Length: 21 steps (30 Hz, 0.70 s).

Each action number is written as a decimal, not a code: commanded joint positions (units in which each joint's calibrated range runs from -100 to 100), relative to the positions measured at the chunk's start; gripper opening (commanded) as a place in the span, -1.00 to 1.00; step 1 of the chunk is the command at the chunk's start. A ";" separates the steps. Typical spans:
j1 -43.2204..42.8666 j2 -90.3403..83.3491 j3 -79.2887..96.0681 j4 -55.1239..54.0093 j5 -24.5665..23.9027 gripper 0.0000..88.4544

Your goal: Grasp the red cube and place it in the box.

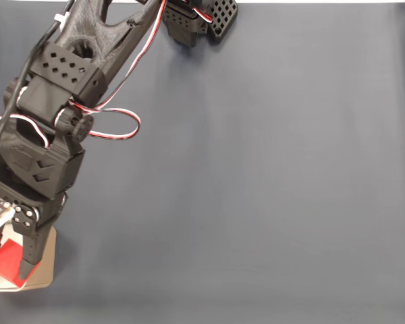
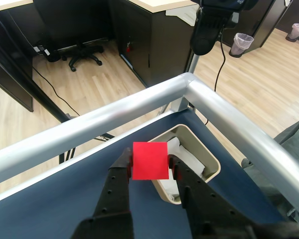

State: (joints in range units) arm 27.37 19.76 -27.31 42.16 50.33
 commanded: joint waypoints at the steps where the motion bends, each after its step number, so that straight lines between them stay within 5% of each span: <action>1: 1.11 -1.13 -3.08 -0.11 -0.10 -0.93; 21: 4.02 1.04 -5.45 -0.28 0.05 -0.93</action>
State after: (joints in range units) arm 30.42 22.19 -29.75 42.16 50.33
